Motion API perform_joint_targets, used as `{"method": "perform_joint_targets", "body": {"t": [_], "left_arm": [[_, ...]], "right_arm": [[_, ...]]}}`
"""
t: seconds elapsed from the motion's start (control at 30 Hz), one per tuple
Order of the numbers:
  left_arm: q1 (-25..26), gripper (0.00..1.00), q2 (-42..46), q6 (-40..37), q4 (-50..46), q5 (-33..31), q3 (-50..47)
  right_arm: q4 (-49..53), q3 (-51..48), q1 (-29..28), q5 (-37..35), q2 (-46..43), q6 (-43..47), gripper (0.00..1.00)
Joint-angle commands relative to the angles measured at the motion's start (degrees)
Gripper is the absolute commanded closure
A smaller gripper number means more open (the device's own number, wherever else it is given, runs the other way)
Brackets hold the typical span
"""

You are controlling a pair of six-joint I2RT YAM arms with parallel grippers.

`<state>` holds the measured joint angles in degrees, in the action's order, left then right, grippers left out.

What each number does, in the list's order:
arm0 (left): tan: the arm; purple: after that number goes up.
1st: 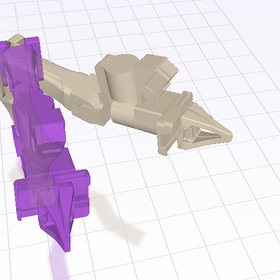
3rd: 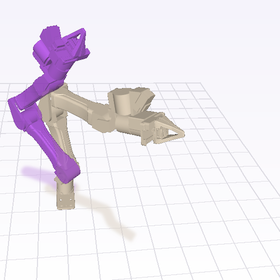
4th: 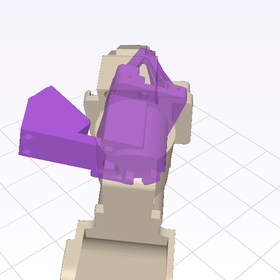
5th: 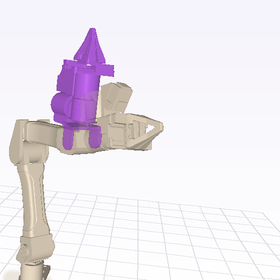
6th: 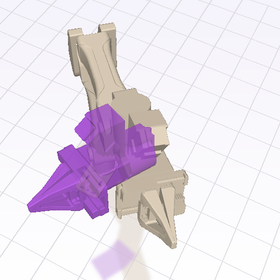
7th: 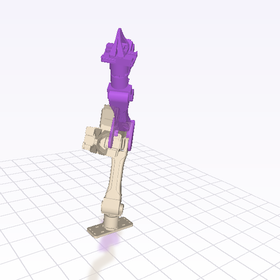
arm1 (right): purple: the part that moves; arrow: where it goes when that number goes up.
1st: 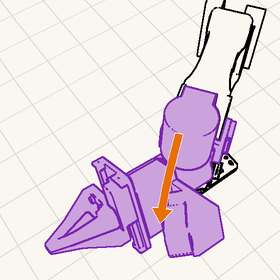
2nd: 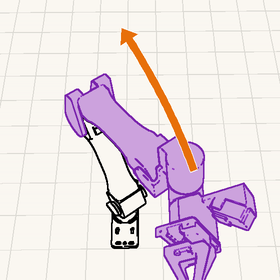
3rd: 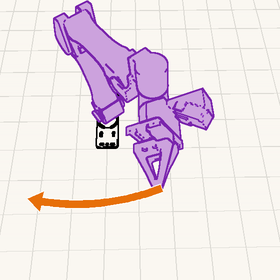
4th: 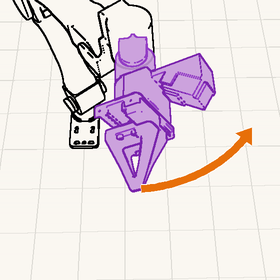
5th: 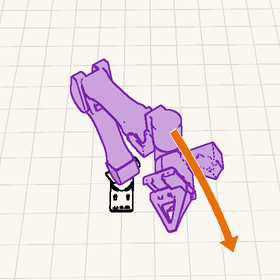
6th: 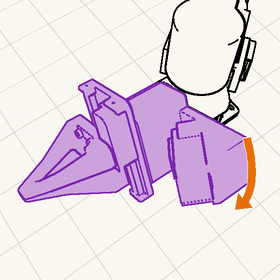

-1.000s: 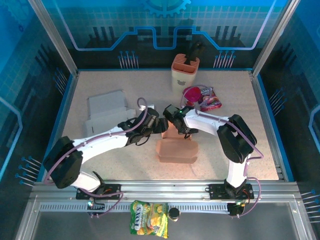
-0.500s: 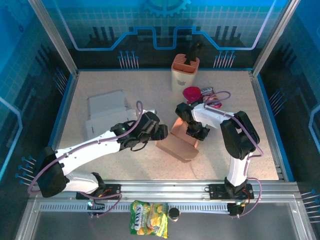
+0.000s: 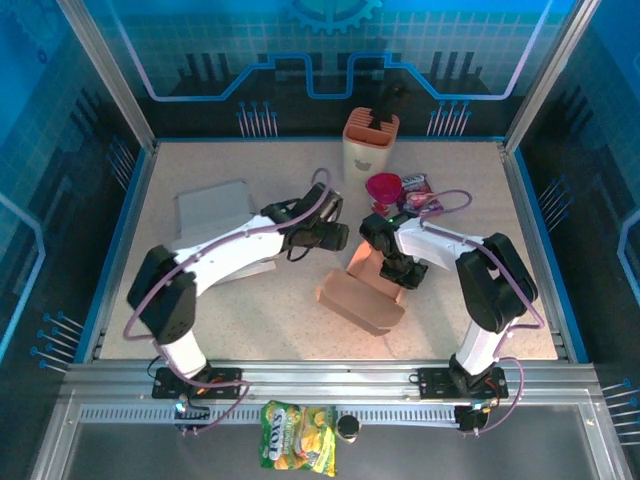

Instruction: Fold the paper box

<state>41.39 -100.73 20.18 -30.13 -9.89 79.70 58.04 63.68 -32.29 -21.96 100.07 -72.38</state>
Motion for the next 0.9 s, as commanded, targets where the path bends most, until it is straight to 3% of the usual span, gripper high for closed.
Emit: {"method": "perform_joint_targets", "body": {"t": [0.0,0.23,0.37,0.57,0.87], "left_arm": [[0.6,0.38,-4.6,-7.2,-1.2,5.7,4.2],[-0.2,0.53,-10.5,-9.7,0.4,8.4,6.4],[-1.7,0.54,-10.7,-10.4,4.6,13.1,3.2],[-7.7,0.52,-6.7,-6.8,16.0,26.4,-6.9],[-9.3,0.5,-0.1,-2.2,27.5,31.8,-19.6]], "right_arm": [[0.0,0.0,0.2,-1.0,0.6,1.5,1.0],[-3.4,-1.2,0.3,0.3,0.5,4.1,1.0],[-6.0,-1.7,0.7,1.5,1.0,6.8,1.0],[-11.8,-2.9,1.9,4.4,2.8,13.9,1.0],[-17.2,-4.2,2.3,3.4,1.9,22.9,1.0]]}}
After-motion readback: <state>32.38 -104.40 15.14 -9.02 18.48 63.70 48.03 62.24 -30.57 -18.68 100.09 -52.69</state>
